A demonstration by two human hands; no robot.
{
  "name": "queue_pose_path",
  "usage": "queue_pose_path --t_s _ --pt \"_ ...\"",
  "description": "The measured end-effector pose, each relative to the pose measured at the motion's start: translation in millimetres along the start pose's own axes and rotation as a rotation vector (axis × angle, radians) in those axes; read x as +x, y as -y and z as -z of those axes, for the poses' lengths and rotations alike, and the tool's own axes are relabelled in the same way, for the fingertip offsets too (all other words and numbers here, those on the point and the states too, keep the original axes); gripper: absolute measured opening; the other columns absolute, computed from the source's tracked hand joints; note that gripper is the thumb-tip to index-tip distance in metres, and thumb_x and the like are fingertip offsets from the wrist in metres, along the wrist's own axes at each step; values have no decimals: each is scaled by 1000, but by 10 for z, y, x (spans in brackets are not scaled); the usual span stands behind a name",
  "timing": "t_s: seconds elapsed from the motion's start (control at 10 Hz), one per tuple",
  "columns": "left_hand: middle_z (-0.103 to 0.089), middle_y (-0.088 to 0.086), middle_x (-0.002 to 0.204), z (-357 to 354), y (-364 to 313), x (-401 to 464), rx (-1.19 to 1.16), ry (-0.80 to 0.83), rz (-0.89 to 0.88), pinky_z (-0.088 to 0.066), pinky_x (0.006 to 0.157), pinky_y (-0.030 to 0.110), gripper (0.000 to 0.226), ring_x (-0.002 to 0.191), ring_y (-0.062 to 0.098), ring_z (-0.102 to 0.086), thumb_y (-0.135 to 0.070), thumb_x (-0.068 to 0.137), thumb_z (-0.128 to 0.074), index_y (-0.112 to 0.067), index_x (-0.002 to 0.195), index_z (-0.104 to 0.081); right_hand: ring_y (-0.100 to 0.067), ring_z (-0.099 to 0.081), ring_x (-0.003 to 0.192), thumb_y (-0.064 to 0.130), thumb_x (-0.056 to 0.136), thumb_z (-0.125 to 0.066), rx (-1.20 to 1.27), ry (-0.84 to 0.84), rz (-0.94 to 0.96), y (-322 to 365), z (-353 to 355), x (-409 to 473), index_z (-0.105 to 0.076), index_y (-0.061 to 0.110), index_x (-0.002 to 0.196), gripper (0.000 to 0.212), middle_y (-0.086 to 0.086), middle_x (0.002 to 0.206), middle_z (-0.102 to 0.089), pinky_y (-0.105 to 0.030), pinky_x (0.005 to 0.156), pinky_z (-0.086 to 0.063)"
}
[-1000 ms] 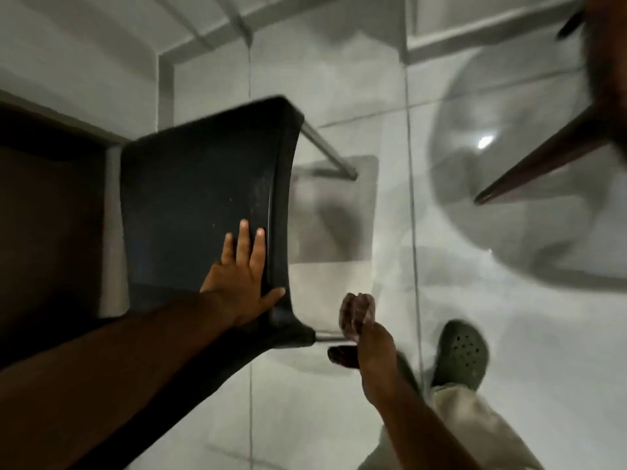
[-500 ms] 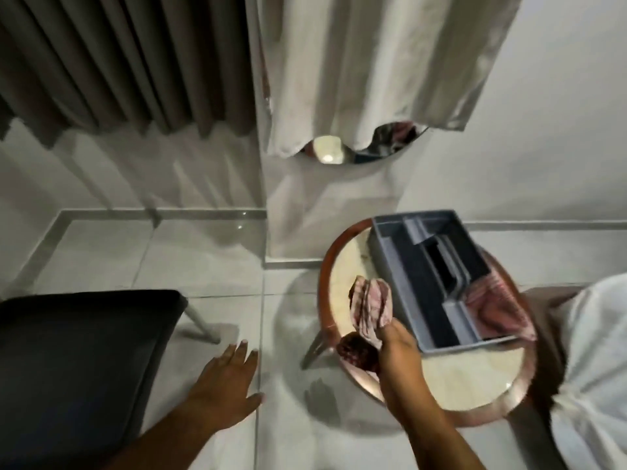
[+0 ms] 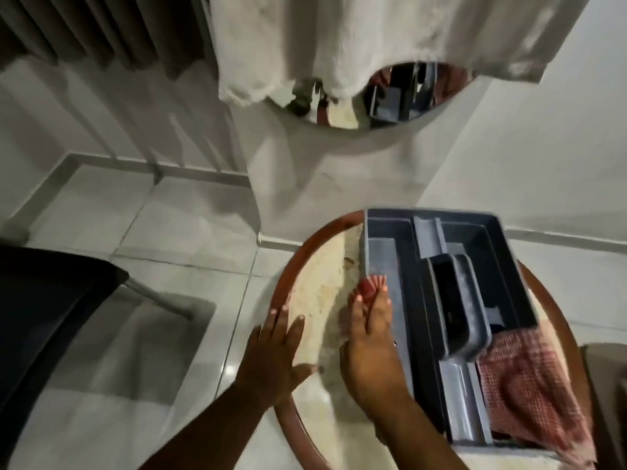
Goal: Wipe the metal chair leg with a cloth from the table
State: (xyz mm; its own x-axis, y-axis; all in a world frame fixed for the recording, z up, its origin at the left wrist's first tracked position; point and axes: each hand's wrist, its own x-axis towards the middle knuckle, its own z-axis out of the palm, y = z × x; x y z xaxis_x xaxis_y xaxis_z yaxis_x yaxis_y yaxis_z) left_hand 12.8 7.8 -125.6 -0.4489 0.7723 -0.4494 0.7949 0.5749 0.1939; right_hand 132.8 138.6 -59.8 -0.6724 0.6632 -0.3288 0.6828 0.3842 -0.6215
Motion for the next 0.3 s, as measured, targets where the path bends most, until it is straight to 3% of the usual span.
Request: queue_pose_path --t_s 0.1,0.2,0.3 --pt "-27 25 158 -201 -183 92 -64 -36 60 -34 111 64 97 144 49 -27 -81 83 -17 -14 152 -25 -24 24 153 38 101 -35 -299 -7 78 -166 -88 85 12 22 160 76 5 155 37 -47 127 -6" --pt "17 16 163 -248 -259 131 -75 -7 109 -3 123 56 110 152 41 11 -90 68 9 -22 154 12 -32 38 144 48 96 -47 -238 114 32 -101 21 76 25 21 156 98 -6 145 56 -45 120 10" --pt "17 12 165 -66 -235 114 -85 -23 143 3 124 53 126 153 34 15 -91 50 29 -23 154 12 -31 17 154 45 101 -40 77 162 -31 123 386 -2 2 30 161 74 -4 166 27 -53 125 -2"
